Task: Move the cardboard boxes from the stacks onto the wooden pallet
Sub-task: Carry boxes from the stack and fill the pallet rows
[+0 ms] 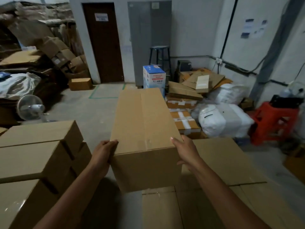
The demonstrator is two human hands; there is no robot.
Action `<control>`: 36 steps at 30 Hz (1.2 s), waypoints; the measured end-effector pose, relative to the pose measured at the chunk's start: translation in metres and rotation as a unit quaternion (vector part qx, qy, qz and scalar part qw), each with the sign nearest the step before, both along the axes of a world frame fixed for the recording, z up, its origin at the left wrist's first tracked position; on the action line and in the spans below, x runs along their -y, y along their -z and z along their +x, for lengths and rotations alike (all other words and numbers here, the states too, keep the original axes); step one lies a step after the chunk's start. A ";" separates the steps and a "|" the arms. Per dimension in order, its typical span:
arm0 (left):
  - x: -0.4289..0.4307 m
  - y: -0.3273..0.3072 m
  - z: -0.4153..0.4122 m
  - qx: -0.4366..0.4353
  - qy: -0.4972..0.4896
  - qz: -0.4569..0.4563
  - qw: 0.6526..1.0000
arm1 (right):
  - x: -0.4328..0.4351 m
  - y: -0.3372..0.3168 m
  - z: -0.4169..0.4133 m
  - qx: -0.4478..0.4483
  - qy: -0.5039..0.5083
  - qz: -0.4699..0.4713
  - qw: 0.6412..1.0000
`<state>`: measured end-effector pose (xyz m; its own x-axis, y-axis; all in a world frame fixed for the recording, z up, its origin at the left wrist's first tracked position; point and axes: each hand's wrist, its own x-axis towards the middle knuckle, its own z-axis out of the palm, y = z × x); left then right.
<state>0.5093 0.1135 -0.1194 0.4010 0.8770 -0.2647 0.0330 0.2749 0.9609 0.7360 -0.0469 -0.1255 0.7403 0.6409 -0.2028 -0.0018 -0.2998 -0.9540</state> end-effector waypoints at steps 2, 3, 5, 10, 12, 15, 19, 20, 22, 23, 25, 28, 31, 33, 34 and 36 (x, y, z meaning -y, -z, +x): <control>-0.033 0.015 0.025 -0.002 0.028 -0.012 1.000 | -0.026 0.013 0.022 -0.011 0.014 -0.012 1.000; -0.049 0.024 0.038 -0.005 0.035 -0.019 0.999 | -0.040 0.021 0.032 -0.014 0.023 -0.021 0.999; -0.083 0.047 0.065 -0.015 0.042 -0.035 0.998 | -0.071 0.040 0.055 -0.007 0.041 -0.035 0.998; -0.143 0.129 0.120 -0.044 0.056 -0.092 0.993 | -0.126 0.122 0.110 0.014 0.055 -0.069 0.996; -0.155 0.167 0.136 -0.055 0.059 -0.116 0.990 | -0.136 0.151 0.122 0.006 0.057 -0.073 0.996; -0.165 0.224 0.154 -0.064 0.053 -0.152 0.985 | -0.145 0.206 0.140 -0.030 0.046 -0.094 0.994; -0.165 0.298 0.173 -0.073 0.045 -0.176 0.981 | -0.147 0.298 0.165 -0.073 0.040 -0.133 0.988; -0.164 0.316 0.176 -0.076 0.047 -0.181 0.979 | -0.145 0.320 0.170 -0.085 0.041 -0.138 0.986; -0.160 0.348 0.183 -0.079 0.048 -0.185 0.978 | -0.142 0.355 0.175 -0.102 0.048 -0.148 0.983; -0.159 0.362 0.187 -0.082 0.049 -0.183 0.978 | -0.140 0.369 0.177 -0.107 0.049 -0.155 0.981; -0.155 0.387 0.191 -0.088 0.055 -0.179 0.978 | -0.136 0.395 0.179 -0.113 0.042 -0.171 0.978; -0.153 0.412 0.191 -0.080 0.050 -0.181 0.979 | -0.131 0.422 0.182 -0.121 0.036 -0.175 0.976; -0.154 0.420 0.191 -0.074 0.042 -0.176 0.981 | -0.132 0.433 0.186 -0.113 0.030 -0.169 0.979; -0.151 0.421 0.192 -0.066 0.032 -0.172 0.982 | -0.130 0.435 0.187 -0.116 0.030 -0.166 0.979; -0.150 0.421 0.192 -0.062 0.025 -0.171 0.983 | -0.130 0.432 0.185 -0.116 0.028 -0.168 0.979; -0.148 0.419 0.189 -0.060 0.017 -0.177 0.982 | -0.131 0.425 0.183 -0.114 0.022 -0.172 0.978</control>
